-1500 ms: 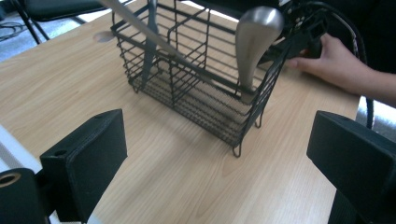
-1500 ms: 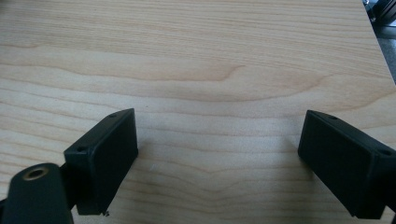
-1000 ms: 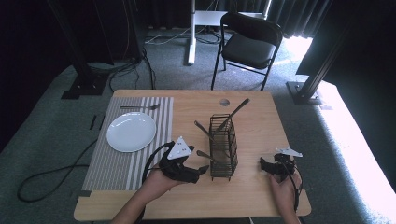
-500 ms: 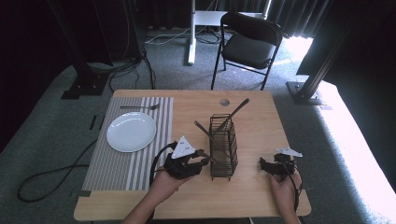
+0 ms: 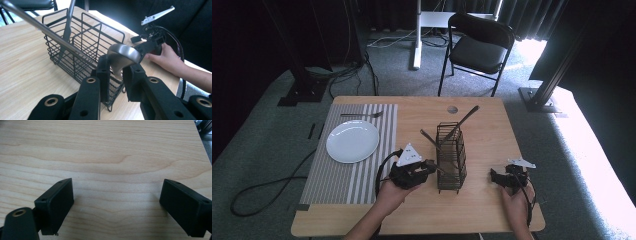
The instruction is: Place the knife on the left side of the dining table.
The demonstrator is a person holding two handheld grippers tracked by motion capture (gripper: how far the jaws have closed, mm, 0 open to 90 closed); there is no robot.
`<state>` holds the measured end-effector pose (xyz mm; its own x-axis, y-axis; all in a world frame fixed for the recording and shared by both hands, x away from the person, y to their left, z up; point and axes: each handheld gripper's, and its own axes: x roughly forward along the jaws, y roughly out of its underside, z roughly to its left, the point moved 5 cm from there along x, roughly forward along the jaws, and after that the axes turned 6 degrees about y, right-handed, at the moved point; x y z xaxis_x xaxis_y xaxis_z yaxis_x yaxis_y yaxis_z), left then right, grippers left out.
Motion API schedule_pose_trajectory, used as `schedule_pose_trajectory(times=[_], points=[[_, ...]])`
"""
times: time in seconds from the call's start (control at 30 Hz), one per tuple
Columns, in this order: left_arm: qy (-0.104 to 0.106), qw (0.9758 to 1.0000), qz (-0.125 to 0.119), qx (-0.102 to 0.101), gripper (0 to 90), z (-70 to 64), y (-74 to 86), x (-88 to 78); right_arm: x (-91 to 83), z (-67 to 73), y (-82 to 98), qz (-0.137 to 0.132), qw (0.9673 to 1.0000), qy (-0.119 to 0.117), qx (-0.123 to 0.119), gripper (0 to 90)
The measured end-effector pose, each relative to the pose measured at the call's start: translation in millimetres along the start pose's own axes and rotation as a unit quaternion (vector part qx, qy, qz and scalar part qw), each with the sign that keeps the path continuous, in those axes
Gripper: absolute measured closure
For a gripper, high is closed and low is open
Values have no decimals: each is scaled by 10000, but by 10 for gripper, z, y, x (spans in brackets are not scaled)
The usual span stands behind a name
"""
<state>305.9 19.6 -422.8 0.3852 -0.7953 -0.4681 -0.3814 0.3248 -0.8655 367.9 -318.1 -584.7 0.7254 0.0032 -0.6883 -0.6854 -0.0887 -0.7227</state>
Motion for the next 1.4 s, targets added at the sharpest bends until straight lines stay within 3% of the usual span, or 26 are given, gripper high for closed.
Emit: schedule_pose_trajectory(times=[0.63, 0.83, 0.97, 1.2, 1.4], points=[[-14, 9992, -203, 349, 771, -118, -371, 349, 0, -1, 0, 1, 10000, -1, -2, 114], [107, 9987, -285, 403, 770, -133, -424, 429, -1, 0, 0, 7, 10000, -1, 2, 114], [233, 9975, -384, 543, 767, -174, -459, 506, -1, -1, 0, 6, 10000, -1, 1, 114], [211, 9960, -452, 741, 770, -224, -516, 620, -1, -1, 0, 6, 10000, 1, 2, 114], [222, 9956, -496, 765, 775, -205, -541, 670, -1, -1, 0, 1, 10000, 0, 5, 115]])
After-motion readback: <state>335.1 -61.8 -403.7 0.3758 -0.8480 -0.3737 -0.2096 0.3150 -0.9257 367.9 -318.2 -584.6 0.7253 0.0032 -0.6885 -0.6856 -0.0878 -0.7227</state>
